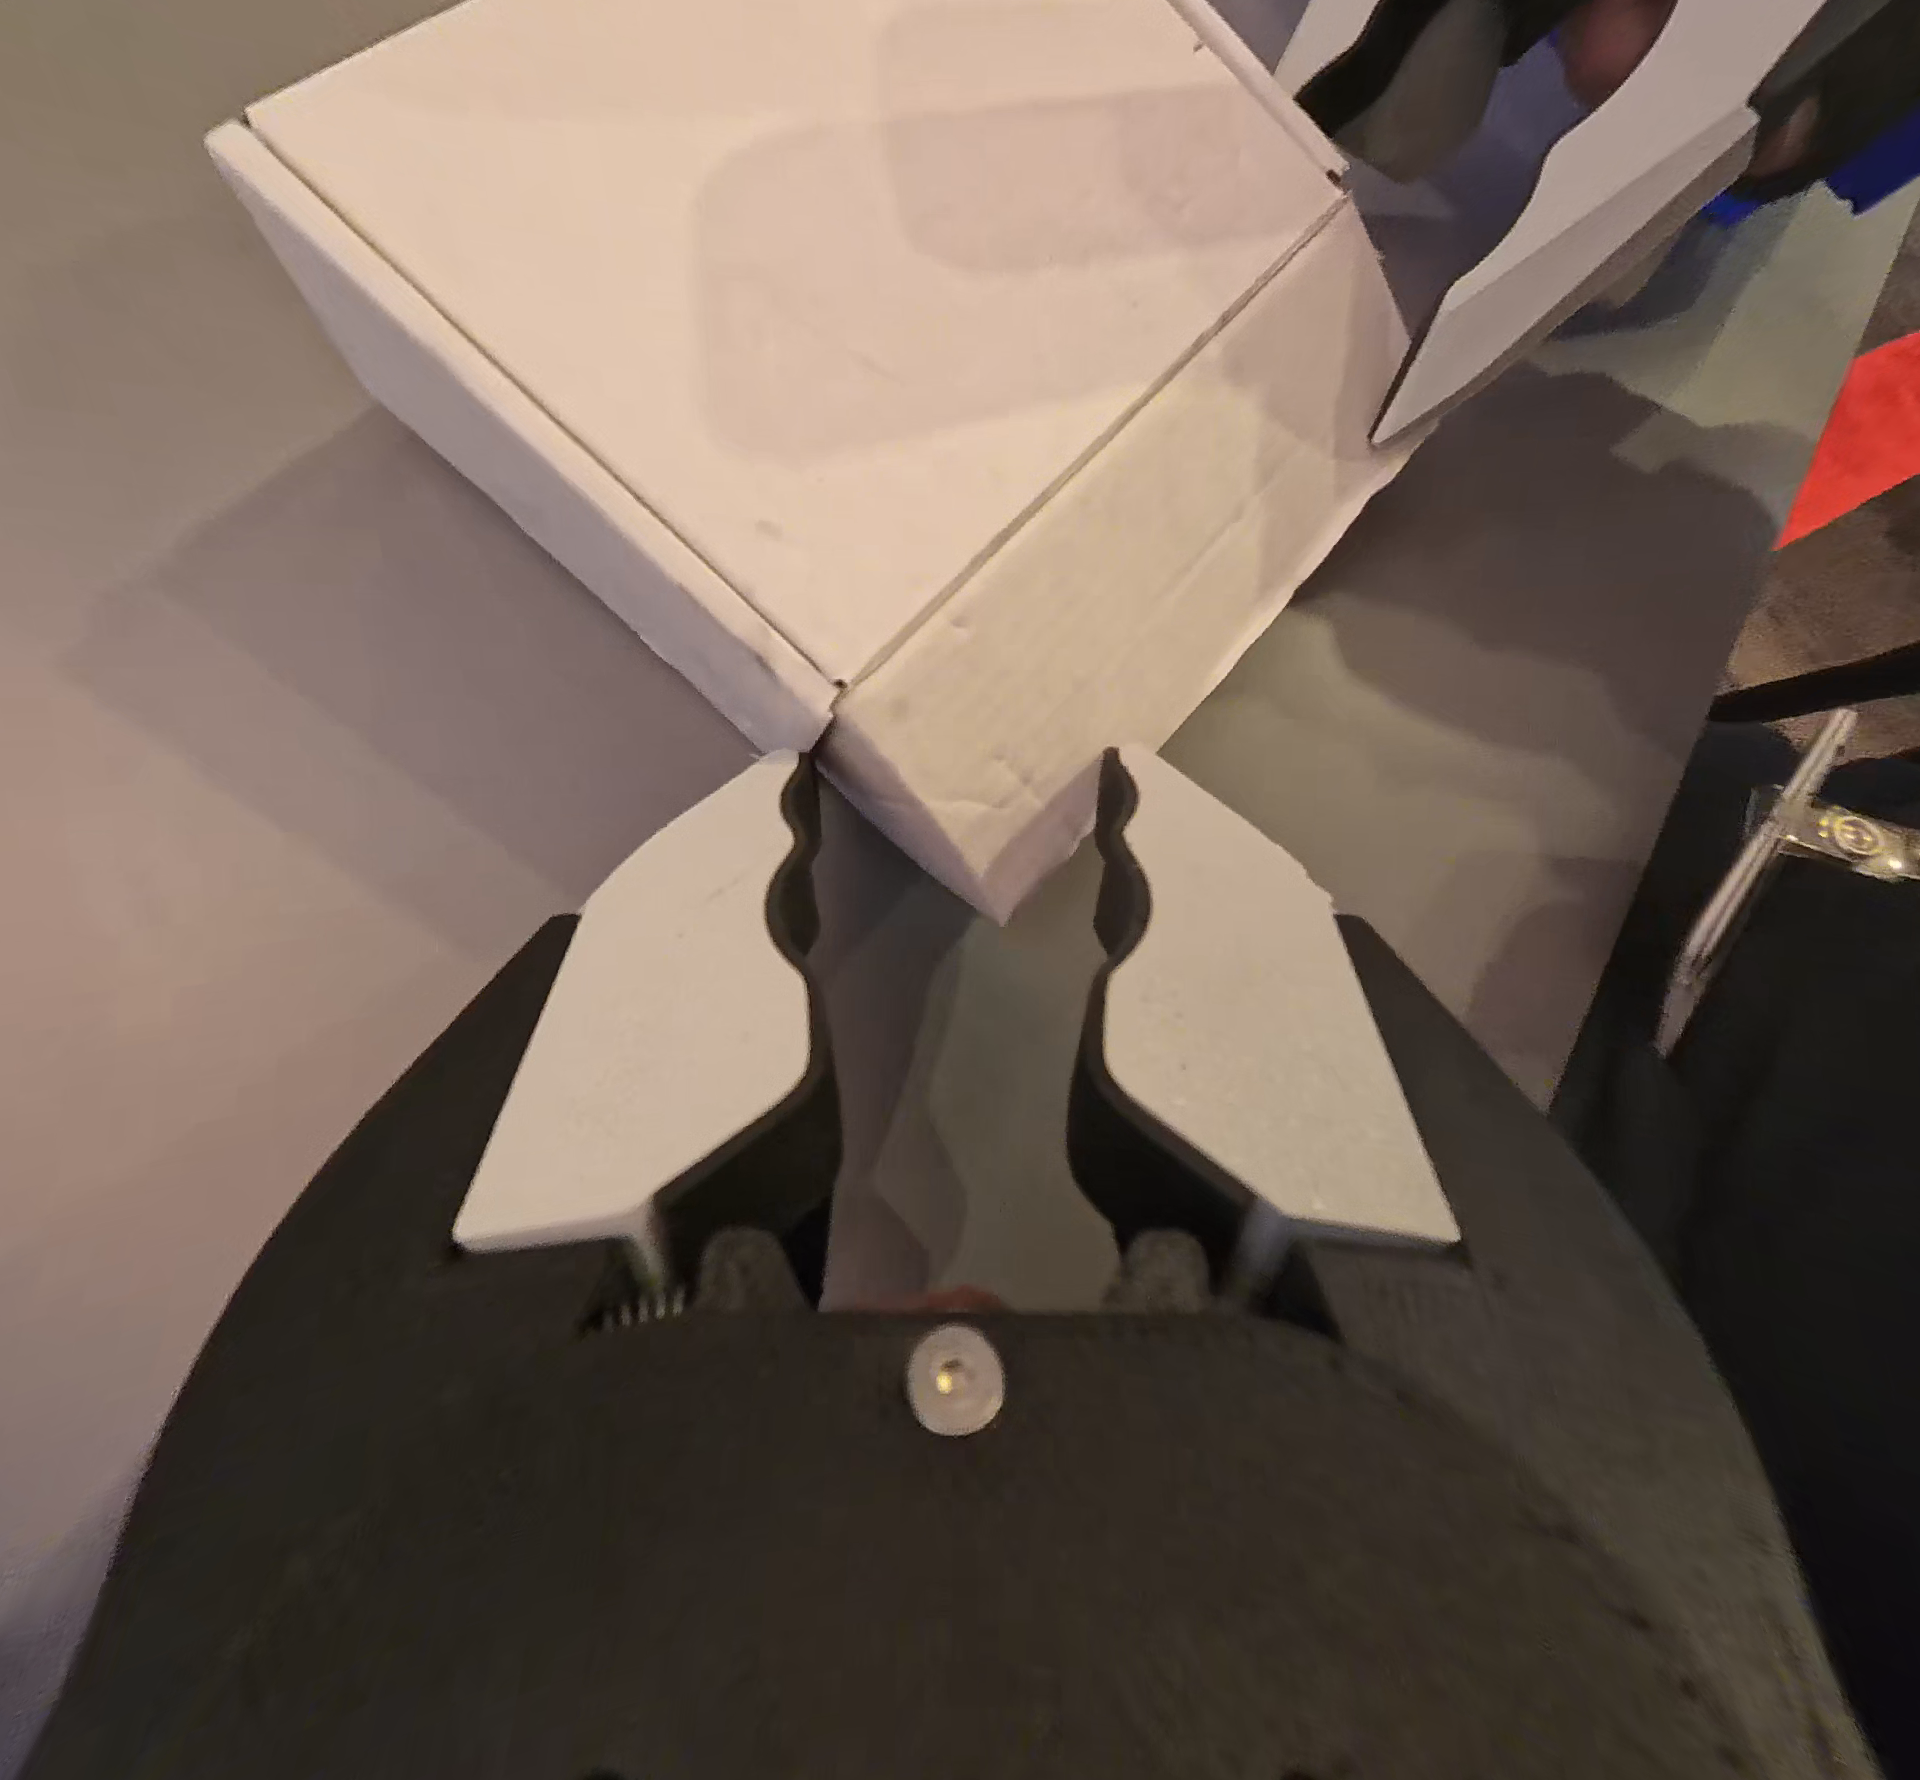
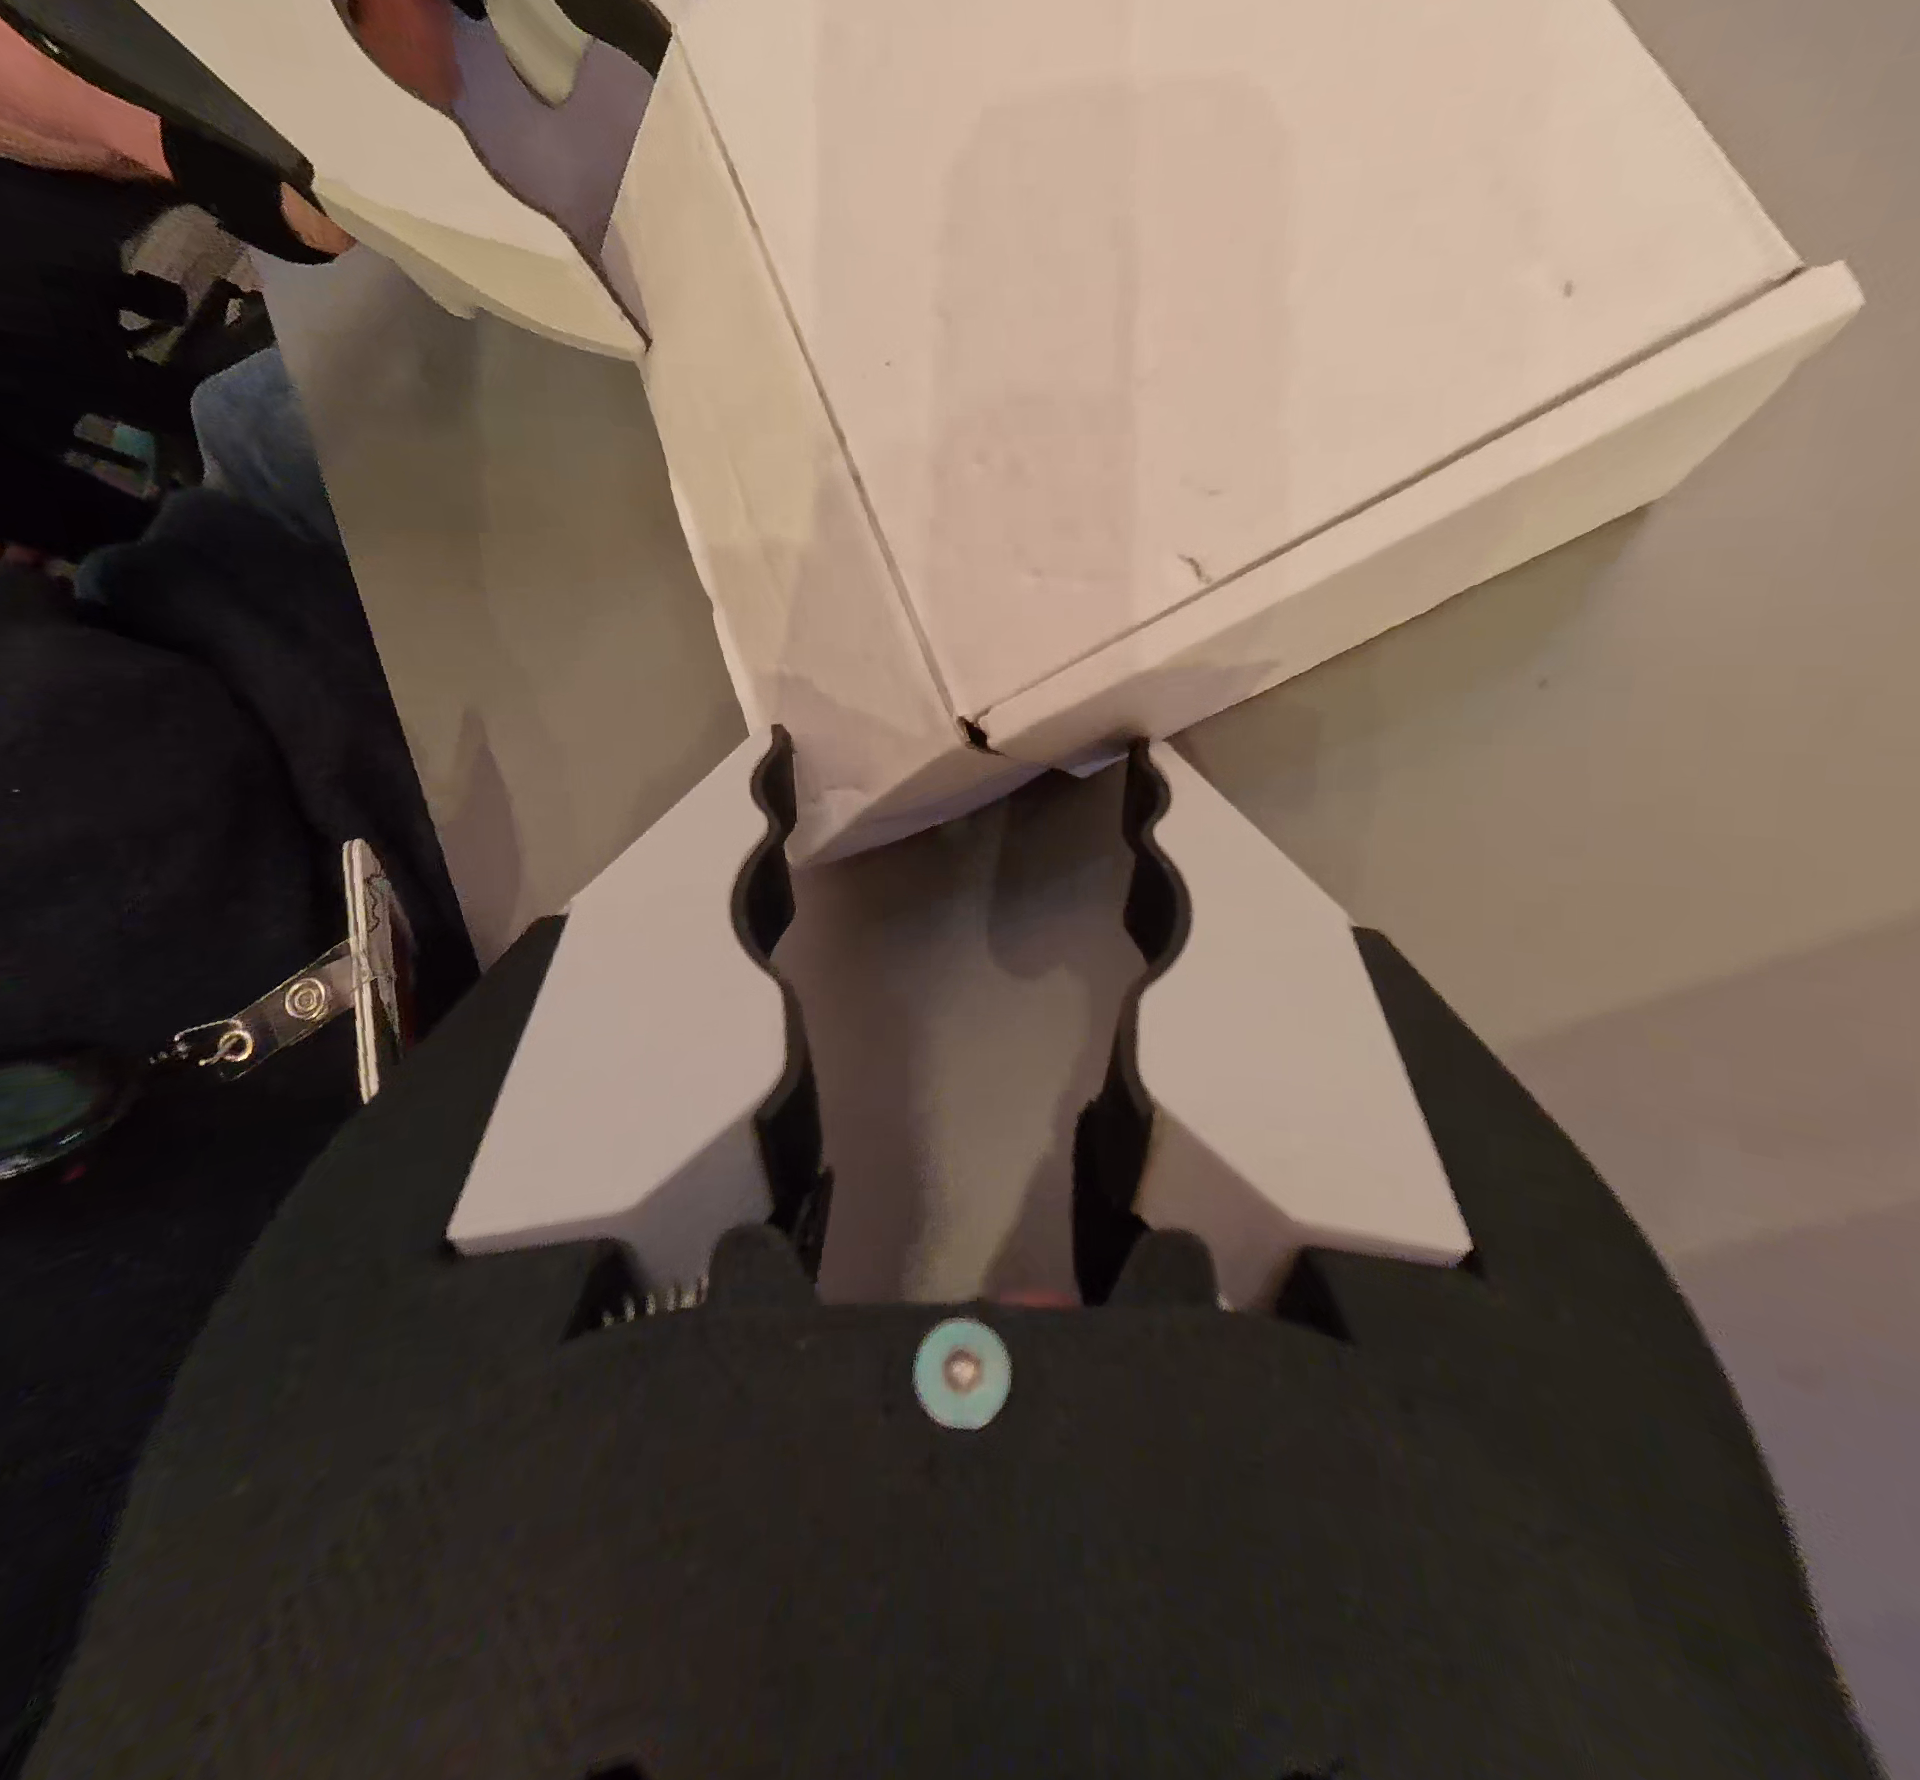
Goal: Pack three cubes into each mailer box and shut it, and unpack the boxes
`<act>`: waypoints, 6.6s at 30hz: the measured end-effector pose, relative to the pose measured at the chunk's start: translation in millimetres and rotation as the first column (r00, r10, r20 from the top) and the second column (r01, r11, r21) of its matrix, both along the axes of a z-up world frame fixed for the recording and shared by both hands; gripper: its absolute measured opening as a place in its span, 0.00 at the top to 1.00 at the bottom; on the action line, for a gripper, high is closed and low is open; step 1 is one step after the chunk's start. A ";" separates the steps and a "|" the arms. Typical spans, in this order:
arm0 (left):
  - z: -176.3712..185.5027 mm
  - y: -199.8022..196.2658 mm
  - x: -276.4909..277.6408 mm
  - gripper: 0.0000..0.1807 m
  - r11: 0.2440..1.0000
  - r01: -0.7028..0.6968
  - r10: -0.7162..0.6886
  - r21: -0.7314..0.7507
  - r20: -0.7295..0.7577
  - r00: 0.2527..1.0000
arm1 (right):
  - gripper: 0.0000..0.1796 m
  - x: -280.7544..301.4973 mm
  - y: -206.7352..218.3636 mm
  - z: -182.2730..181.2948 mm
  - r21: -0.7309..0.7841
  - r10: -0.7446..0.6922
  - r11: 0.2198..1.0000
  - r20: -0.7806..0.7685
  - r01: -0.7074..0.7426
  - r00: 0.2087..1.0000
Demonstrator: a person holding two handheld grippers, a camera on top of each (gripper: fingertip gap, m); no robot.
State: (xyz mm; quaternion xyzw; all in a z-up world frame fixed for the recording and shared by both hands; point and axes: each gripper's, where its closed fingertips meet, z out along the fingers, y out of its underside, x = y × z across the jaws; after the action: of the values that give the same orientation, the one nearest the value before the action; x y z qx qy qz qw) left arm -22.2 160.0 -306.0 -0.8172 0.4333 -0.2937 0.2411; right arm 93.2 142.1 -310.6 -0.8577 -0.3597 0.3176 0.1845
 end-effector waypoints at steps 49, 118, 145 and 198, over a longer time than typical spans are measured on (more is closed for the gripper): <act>4.4 32.1 1.4 0.70 0.993 0.108 -0.106 -0.052 0.038 0.994 | 0.67 0.1 12.0 -0.7 -0.058 0.002 0.998 -0.037 -0.004 0.999; 38.4 12.2 8.3 0.74 0.998 -0.012 0.013 -0.059 0.003 1.000 | 0.82 36.9 -14.5 -8.9 0.184 -0.154 0.976 0.187 0.120 0.970; 22.1 47.2 78.7 0.70 0.913 0.371 -0.324 0.171 -0.250 0.912 | 0.83 38.6 2.9 -17.7 0.145 -0.129 0.984 0.208 0.099 0.970; -21.7 59.2 5.4 0.87 0.937 0.172 -0.132 0.305 -0.147 0.980 | 0.72 30.1 57.9 -9.7 0.216 -0.012 0.976 0.229 -0.039 0.973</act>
State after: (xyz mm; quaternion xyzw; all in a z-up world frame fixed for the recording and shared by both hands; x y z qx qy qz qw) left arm -16.7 219.2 -327.6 -0.7487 0.5508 -0.1871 0.3179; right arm 123.3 199.9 -320.2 -0.8605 -0.4172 0.1763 0.2332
